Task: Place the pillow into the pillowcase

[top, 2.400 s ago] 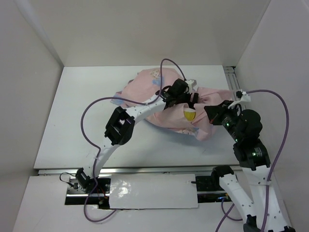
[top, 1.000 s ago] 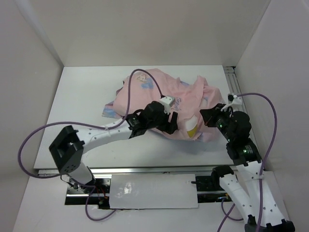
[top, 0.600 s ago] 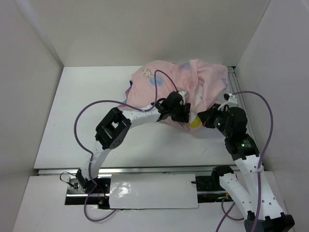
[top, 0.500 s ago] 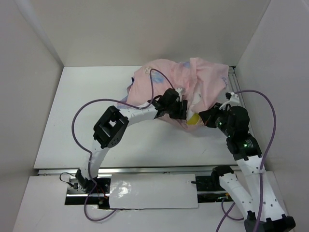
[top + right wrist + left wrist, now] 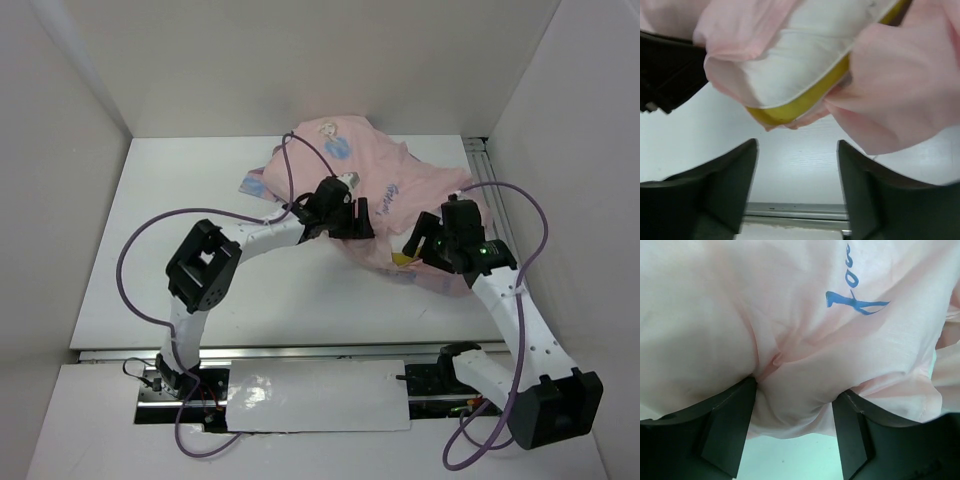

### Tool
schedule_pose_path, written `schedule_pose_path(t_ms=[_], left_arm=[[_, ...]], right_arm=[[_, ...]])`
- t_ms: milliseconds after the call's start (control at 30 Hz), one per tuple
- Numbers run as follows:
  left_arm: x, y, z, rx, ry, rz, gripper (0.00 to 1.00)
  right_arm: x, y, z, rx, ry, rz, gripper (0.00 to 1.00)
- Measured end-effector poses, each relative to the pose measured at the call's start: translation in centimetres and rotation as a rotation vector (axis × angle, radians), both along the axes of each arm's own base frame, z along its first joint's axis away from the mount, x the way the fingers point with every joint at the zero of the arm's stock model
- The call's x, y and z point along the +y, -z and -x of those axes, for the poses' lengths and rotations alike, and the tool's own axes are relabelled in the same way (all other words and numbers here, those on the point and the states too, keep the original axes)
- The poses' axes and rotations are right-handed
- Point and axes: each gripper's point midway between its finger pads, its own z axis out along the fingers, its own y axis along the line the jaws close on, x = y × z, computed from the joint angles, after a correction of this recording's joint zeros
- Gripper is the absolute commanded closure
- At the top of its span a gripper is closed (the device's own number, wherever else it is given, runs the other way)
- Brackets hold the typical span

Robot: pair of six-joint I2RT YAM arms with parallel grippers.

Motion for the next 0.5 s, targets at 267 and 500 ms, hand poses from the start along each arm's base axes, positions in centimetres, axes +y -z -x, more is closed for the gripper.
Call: schedule_pose_path(t_ms=[267, 500], left_arm=[[0.5, -0.7, 0.7, -0.058, 0.009, -0.077, 0.04], [3.0, -5.3, -0.7, -0.177, -0.043, -0.113, 0.00]], right_arm=[[-2.4, 0.5, 0.4, 0.016, 0.085, 0.103, 0.10], [-2.4, 1.9, -1.1, 0.028, 0.069, 0.136, 0.16]])
